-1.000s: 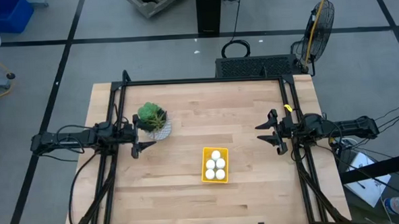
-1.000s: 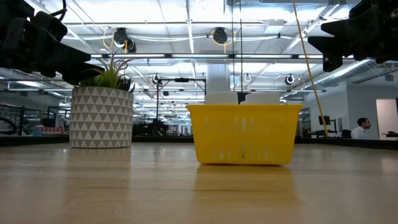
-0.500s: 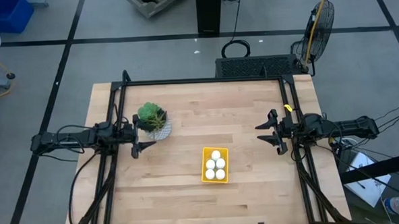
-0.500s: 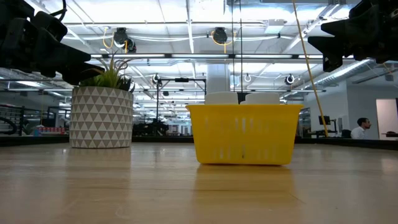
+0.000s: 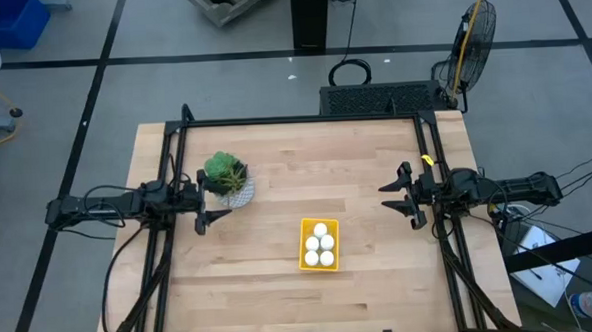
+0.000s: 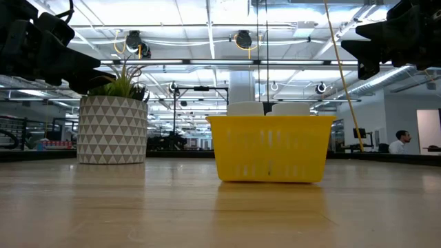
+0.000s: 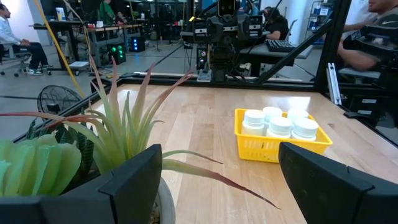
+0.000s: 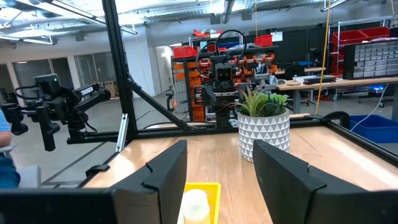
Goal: Pick and place pill bottles into a basket
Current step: Return to Home Position
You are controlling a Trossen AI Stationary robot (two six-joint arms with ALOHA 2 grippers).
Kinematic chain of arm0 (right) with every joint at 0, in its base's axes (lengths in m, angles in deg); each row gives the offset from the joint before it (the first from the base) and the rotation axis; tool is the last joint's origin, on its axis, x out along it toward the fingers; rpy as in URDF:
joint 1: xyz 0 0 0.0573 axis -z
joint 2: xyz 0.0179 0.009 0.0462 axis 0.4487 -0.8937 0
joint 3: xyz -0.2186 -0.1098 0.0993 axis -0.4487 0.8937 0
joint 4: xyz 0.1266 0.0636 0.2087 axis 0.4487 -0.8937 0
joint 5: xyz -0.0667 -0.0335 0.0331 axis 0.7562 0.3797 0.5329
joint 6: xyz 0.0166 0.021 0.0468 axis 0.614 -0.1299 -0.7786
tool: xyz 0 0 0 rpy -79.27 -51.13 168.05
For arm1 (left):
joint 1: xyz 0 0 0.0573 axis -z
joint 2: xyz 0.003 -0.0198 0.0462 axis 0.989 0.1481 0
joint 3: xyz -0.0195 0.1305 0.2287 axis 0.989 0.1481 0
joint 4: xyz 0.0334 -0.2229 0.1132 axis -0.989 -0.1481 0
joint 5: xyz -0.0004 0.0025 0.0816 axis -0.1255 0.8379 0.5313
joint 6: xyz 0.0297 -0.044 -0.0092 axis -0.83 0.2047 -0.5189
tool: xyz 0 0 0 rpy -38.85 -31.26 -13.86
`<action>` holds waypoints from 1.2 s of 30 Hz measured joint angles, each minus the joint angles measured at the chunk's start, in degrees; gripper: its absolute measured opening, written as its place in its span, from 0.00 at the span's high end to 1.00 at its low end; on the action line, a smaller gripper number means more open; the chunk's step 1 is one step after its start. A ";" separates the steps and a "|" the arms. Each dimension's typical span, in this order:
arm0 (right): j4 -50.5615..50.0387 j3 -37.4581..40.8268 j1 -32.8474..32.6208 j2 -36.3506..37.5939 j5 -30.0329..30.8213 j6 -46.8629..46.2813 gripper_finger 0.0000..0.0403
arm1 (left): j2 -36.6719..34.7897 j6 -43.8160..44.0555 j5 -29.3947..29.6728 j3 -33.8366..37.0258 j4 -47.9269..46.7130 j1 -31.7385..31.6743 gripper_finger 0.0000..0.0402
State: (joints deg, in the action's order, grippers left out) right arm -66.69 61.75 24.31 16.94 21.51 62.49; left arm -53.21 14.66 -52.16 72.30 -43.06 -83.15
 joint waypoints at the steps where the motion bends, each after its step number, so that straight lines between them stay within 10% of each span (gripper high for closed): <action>1: 0.00 0.00 0.00 0.00 -0.02 0.00 0.56 | 0.00 0.00 0.00 0.00 0.00 0.00 0.19; 36: 0.00 -0.04 0.00 -0.01 -0.01 0.00 0.57 | 0.00 0.02 0.02 0.02 -0.01 0.00 0.18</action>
State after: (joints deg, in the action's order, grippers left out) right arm -66.70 61.71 24.31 16.92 21.50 62.49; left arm -53.21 14.68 -52.13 72.32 -43.07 -83.15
